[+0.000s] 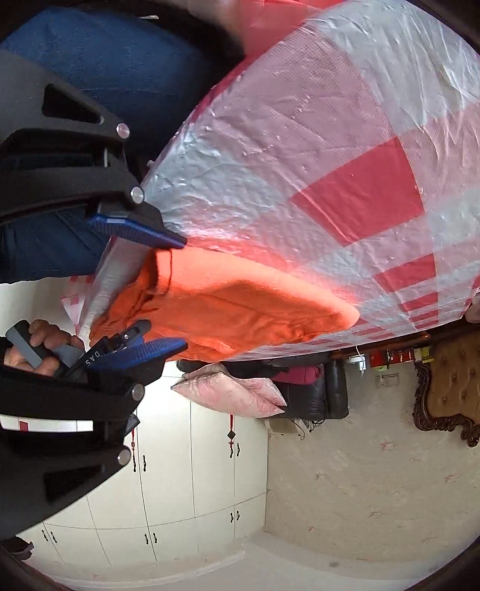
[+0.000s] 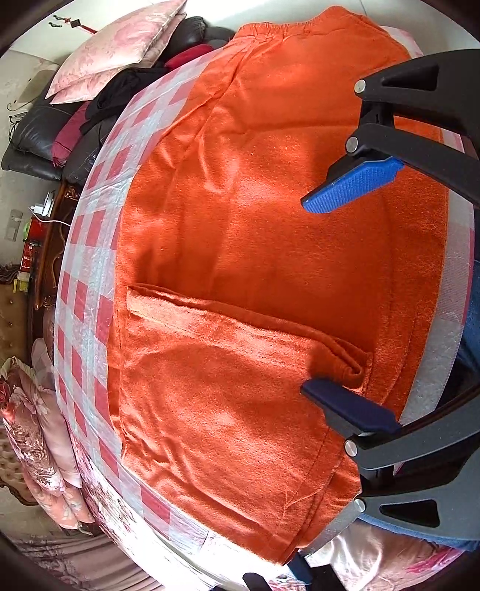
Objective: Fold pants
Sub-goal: 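Grasp the edge of the folded orange pants with the left gripper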
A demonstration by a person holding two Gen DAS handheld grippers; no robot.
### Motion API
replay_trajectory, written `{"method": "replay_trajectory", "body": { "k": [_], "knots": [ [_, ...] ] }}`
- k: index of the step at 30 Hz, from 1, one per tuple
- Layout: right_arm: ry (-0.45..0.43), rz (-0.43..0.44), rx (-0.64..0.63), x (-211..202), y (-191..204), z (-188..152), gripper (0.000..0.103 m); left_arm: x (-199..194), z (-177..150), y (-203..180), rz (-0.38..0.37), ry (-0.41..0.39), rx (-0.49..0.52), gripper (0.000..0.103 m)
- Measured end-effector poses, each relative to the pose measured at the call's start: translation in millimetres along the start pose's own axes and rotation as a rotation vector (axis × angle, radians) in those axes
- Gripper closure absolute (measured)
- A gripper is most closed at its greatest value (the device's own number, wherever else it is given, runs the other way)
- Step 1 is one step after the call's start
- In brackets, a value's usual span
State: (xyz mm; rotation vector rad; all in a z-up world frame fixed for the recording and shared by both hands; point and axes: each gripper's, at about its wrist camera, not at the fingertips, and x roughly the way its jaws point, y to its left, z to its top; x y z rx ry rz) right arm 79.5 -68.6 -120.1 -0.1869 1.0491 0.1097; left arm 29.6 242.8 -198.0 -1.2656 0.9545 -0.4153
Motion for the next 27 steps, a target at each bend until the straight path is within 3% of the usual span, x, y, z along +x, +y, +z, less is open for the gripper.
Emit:
{"method": "replay_trajectory", "body": {
  "k": [6,7,8,10,14,18,22,25,27],
  "knots": [
    [0.000,0.003,0.002,0,-1,0,0.015,13,7,-17,0.056,0.003,0.050,0.053],
    [0.000,0.003,0.004,0,-1,0,0.015,16,7,-18,0.064,-0.001,0.051,0.055],
    [0.001,0.006,0.005,0,-1,0,0.015,17,7,-20,0.092,-0.017,0.052,0.063],
    [0.002,0.010,0.008,1,-1,0,0.015,13,7,-27,0.146,-0.068,0.085,0.065],
    [0.002,0.009,0.008,1,-2,0,0.015,15,9,-31,0.111,-0.047,0.102,0.065],
    [0.006,0.015,0.010,2,-3,0,0.015,16,4,-48,0.040,-0.027,0.189,0.065],
    [0.003,0.011,0.009,1,-2,0,0.015,22,9,-59,0.260,-0.078,0.332,0.061],
    [0.004,0.012,0.010,1,-2,0,0.015,32,14,-55,0.276,-0.031,0.308,0.061],
    [0.004,0.011,0.009,1,-2,-1,0.015,33,14,-51,0.246,0.011,0.267,0.061]
  ]
}}
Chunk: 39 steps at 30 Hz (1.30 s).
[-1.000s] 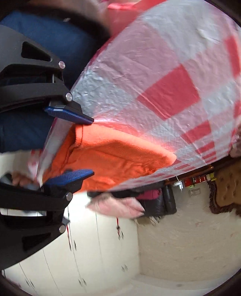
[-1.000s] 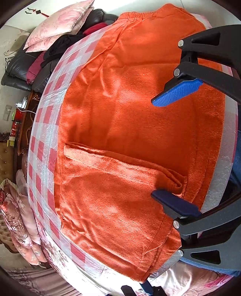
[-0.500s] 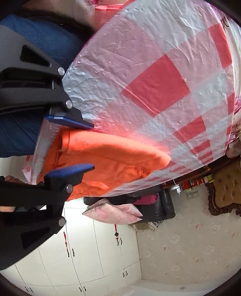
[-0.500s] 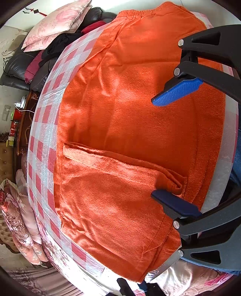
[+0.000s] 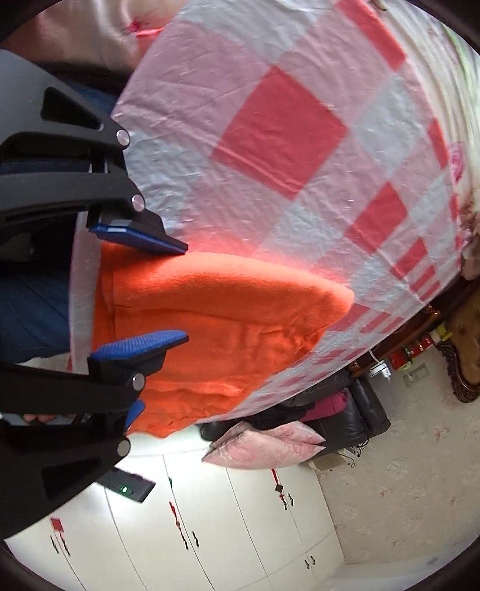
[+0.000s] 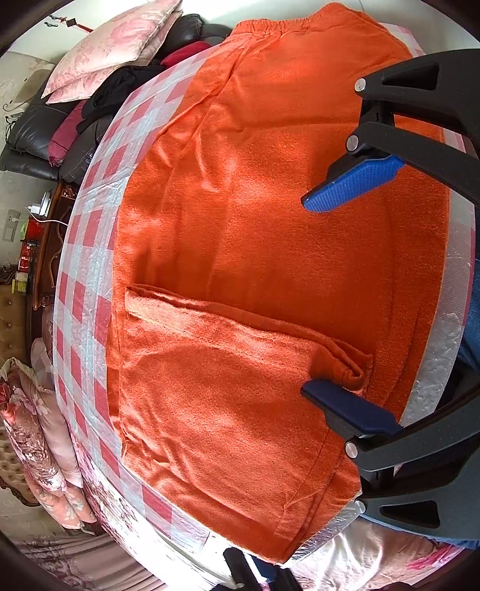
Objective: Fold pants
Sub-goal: 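Grasp the edge of the folded orange pants with the left gripper, then pinch the pants beside the left gripper with the right gripper while the left gripper holds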
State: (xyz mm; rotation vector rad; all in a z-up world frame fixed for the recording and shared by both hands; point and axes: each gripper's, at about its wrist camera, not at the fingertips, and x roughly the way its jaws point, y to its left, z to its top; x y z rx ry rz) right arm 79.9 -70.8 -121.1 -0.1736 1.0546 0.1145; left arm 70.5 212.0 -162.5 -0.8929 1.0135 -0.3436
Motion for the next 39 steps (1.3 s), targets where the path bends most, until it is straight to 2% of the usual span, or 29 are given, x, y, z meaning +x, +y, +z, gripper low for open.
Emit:
{"method": "replay_trajectory", "body": {
  "k": [2,4,7,11,14,16,19,23,25,26,29,30,32,33,34,35,36,39],
  "knots": [
    [0.000,0.001,0.000,0,0,-1,0.015,-1,-7,12,-0.064,0.041,-0.070,0.061],
    [0.002,0.004,0.004,0,0,-1,0.015,3,-11,13,-0.090,0.062,-0.081,0.062],
    [0.003,0.002,-0.002,0,1,0,0.015,3,-7,12,-0.050,0.012,-0.088,0.070],
    [0.017,-0.011,-0.025,-1,2,4,0.015,5,-7,10,-0.013,0.024,-0.049,0.089],
    [0.027,-0.085,-0.056,-8,7,16,0.015,0,-5,6,0.017,-0.007,-0.008,0.092],
    [-0.012,-0.047,-0.072,-22,16,32,0.015,-5,-4,2,0.039,-0.031,0.028,0.092],
    [-0.029,0.079,-0.113,-37,47,72,0.015,-11,-7,-11,0.114,-0.077,0.117,0.093],
    [0.095,0.249,-0.204,-25,112,126,0.015,-14,-20,-46,0.240,-0.141,0.290,0.094],
    [0.157,0.263,-0.268,-14,143,139,0.015,-12,-29,-65,0.303,-0.169,0.386,0.094],
    [0.196,0.239,-0.310,-5,162,145,0.015,-11,-33,-71,0.326,-0.179,0.422,0.094],
    [0.238,0.208,-0.392,11,190,150,0.017,-13,-44,-86,0.358,-0.209,0.510,0.094],
    [0.250,0.194,-0.395,17,193,151,0.021,-13,-45,-89,0.360,-0.216,0.526,0.094],
    [0.277,0.179,-0.394,29,197,149,0.060,-13,-46,-95,0.357,-0.228,0.545,0.094],
    [0.280,0.170,-0.399,34,197,147,0.069,-14,-45,-94,0.343,-0.226,0.538,0.094],
    [0.282,0.171,-0.380,38,194,144,0.083,-14,-44,-90,0.324,-0.217,0.520,0.094],
    [0.287,0.190,-0.354,41,190,142,0.092,-15,-42,-84,0.306,-0.207,0.489,0.094],
    [0.288,0.218,-0.318,42,183,143,0.094,-16,-39,-75,0.290,-0.201,0.444,0.092],
    [0.268,0.267,-0.238,39,164,148,0.098,-17,-33,-55,0.224,-0.167,0.338,0.069]
  ]
}}
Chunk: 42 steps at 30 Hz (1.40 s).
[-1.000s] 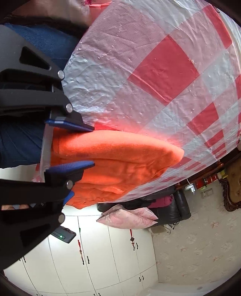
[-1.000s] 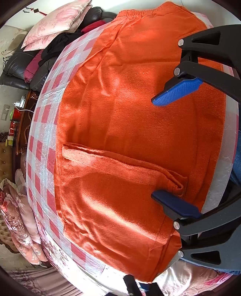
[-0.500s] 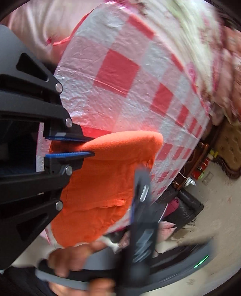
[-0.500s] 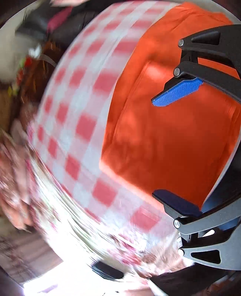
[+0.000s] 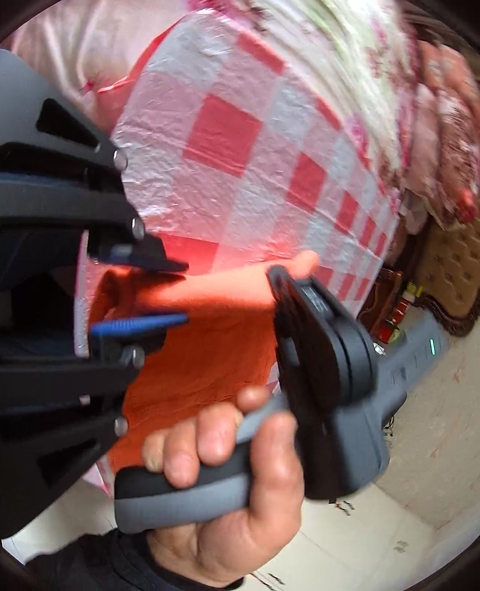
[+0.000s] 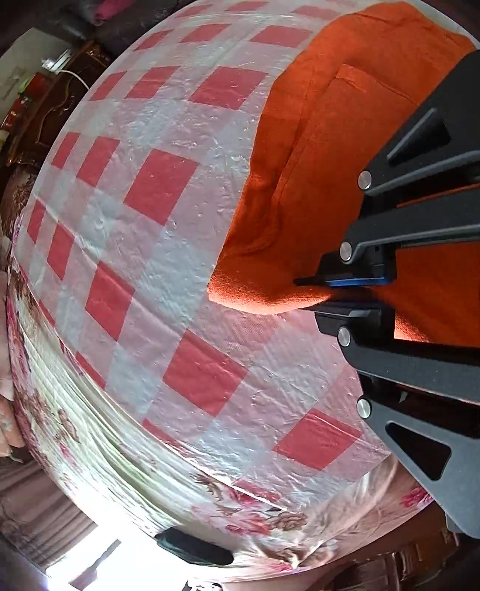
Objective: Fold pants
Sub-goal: 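Pinch the pants beside the left gripper with the right gripper while the left gripper holds, then lift the held pants edge and fold it over the pants with both grippers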
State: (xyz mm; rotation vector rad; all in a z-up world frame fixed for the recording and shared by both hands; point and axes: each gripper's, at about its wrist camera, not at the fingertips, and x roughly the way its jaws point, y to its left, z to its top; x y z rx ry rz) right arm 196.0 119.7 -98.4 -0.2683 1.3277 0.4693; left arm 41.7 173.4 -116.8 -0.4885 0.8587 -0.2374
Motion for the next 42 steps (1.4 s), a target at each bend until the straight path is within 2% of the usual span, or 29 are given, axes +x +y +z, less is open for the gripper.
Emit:
{"method": "replay_trajectory", "body": {
  "k": [2,6,7,8,9,12,15,18,21,23,26,29,31,34,36,37,39,42],
  "knots": [
    [-0.012,0.019,0.028,-5,-7,-1,0.098,1,-3,10,-0.015,0.007,-0.043,0.052],
    [-0.013,0.022,0.039,-3,-7,-2,0.098,7,-8,7,-0.029,0.031,-0.041,0.051],
    [-0.015,0.021,0.044,-3,-5,-2,0.098,9,-9,4,-0.027,0.031,-0.018,0.054],
    [-0.018,0.021,0.051,-2,-6,-2,0.098,11,-11,1,-0.007,0.028,0.010,0.083],
    [-0.019,0.022,0.058,-2,-5,-2,0.098,13,-13,-3,0.030,0.039,0.028,0.094],
    [-0.027,0.025,0.083,1,-1,4,0.098,10,-8,2,0.053,0.023,0.020,0.096],
    [-0.047,0.094,0.119,-4,3,20,0.098,-10,7,-9,0.133,-0.046,0.107,0.096],
    [-0.119,0.221,0.149,-35,-7,30,0.098,-32,25,-43,0.206,-0.127,0.248,0.096],
    [-0.190,0.318,0.186,-77,-38,28,0.098,-42,32,-97,0.246,-0.191,0.416,0.096],
    [-0.239,0.420,0.237,-113,-84,13,0.098,-40,22,-153,0.253,-0.239,0.568,0.096],
    [-0.298,0.502,0.297,-152,-150,-24,0.098,-22,-14,-231,0.224,-0.285,0.776,0.096],
    [-0.338,0.537,0.376,-173,-231,-84,0.098,25,-66,-294,0.216,-0.290,0.972,0.096],
    [-0.342,0.507,0.411,-170,-271,-118,0.098,61,-105,-322,0.218,-0.280,1.084,0.096],
    [-0.296,0.476,0.499,-134,-332,-168,0.097,115,-158,-344,0.238,-0.240,1.218,0.096],
    [-0.257,0.452,0.545,-104,-355,-187,0.084,150,-176,-344,0.270,-0.202,1.277,0.096],
    [-0.238,0.433,0.570,-86,-368,-197,0.081,163,-182,-343,0.287,-0.186,1.291,0.096],
    [-0.209,0.455,0.597,-63,-377,-210,0.081,173,-191,-340,0.295,-0.177,1.335,0.089],
    [-0.231,0.483,0.587,-60,-378,-221,0.078,172,-198,-334,0.316,-0.187,1.364,0.082]
  ]
}}
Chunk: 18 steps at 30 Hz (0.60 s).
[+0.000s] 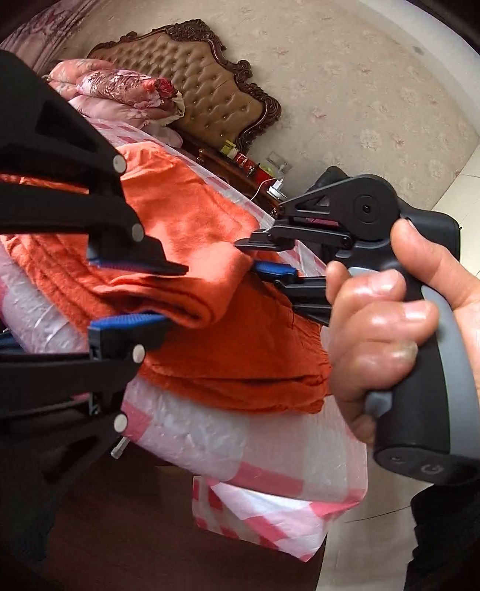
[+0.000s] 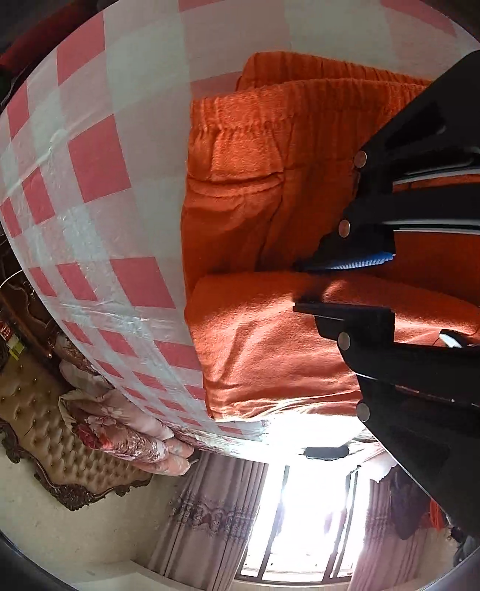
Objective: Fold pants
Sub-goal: 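Lift the held pants edge and fold it over the pants with both grippers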
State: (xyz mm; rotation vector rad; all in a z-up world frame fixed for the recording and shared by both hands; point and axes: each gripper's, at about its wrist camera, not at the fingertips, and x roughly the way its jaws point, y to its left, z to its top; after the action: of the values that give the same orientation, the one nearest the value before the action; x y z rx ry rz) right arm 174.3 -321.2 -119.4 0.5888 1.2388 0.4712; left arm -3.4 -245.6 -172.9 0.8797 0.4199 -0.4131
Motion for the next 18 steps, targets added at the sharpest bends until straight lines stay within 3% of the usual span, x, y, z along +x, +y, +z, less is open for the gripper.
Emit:
{"method": "replay_trajectory", "body": {
  "k": [3,5,6,8,9,11,18],
  "knots": [
    [-0.019,-0.011,-0.037,-6,8,-4,0.069,3,-3,-5,0.015,0.011,0.020,0.082],
    [-0.021,-0.022,-0.063,-2,15,-4,0.056,7,-5,-7,0.028,0.008,0.033,0.082],
    [-0.025,-0.033,-0.071,0,16,-4,0.055,8,-4,-8,0.031,0.009,0.032,0.083],
    [-0.025,-0.065,-0.088,8,19,-2,0.056,4,-3,-13,0.035,0.010,0.035,0.093],
    [-0.023,-0.065,-0.093,11,19,-2,0.059,5,-3,-14,0.042,0.008,0.044,0.094],
    [-0.010,-0.079,-0.086,17,20,0,0.095,-4,-2,-14,0.063,-0.009,0.048,0.096],
    [-0.099,-0.060,-0.172,-35,48,-3,0.097,-38,29,9,0.124,-0.134,0.072,0.096]
  ]
}}
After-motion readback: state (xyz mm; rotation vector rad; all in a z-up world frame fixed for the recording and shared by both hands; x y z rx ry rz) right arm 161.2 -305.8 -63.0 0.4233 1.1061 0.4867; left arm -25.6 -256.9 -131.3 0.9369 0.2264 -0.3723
